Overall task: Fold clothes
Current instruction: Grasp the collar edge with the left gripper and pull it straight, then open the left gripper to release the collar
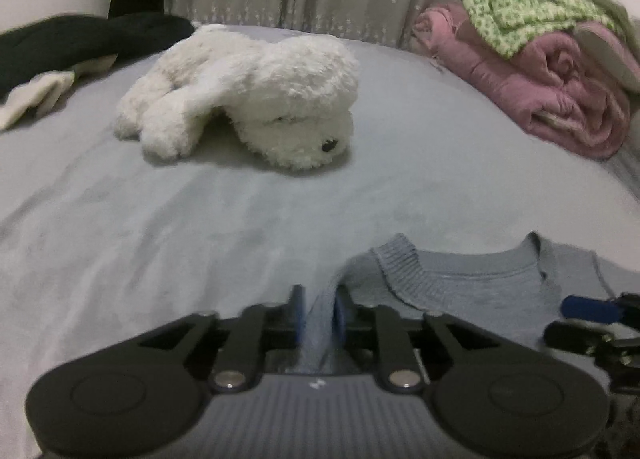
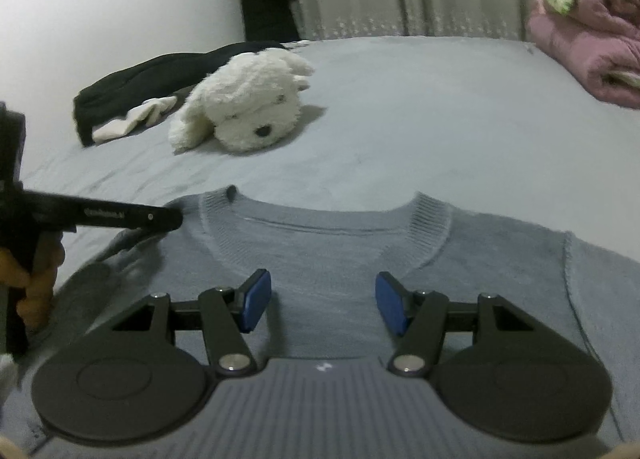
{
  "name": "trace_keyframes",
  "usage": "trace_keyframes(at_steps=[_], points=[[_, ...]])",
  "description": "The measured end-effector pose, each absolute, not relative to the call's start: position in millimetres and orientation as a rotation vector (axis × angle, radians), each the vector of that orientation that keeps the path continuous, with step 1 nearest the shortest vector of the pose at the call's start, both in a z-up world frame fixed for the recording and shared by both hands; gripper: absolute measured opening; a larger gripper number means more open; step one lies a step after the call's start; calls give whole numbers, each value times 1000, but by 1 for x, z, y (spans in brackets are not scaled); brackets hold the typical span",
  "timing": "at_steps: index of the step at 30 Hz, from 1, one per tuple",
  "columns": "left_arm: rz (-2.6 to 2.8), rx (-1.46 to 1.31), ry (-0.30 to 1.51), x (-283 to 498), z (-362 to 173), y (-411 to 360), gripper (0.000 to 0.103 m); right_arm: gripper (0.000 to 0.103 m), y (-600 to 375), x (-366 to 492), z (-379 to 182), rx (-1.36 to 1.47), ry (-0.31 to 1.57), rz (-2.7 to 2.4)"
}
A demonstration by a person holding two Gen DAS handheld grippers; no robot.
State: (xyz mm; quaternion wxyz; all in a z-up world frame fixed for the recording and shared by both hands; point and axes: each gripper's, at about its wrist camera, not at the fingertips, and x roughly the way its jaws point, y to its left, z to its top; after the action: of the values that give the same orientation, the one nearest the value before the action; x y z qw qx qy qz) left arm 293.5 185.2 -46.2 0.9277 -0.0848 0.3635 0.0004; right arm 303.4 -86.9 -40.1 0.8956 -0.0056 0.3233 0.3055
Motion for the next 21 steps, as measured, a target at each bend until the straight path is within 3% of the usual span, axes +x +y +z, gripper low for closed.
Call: trace_keyframes(at_steps=[4,19,21], points=[[25,-193,767,272,-36,201,38,62,-74,294,-31,-16,674,707],[37,-199,853,195,-23,226,39,61,0,249,-19,-13,658,1095],[24,-210,872,188,-26,226,39,52,7,249,-27,21,650,1148]])
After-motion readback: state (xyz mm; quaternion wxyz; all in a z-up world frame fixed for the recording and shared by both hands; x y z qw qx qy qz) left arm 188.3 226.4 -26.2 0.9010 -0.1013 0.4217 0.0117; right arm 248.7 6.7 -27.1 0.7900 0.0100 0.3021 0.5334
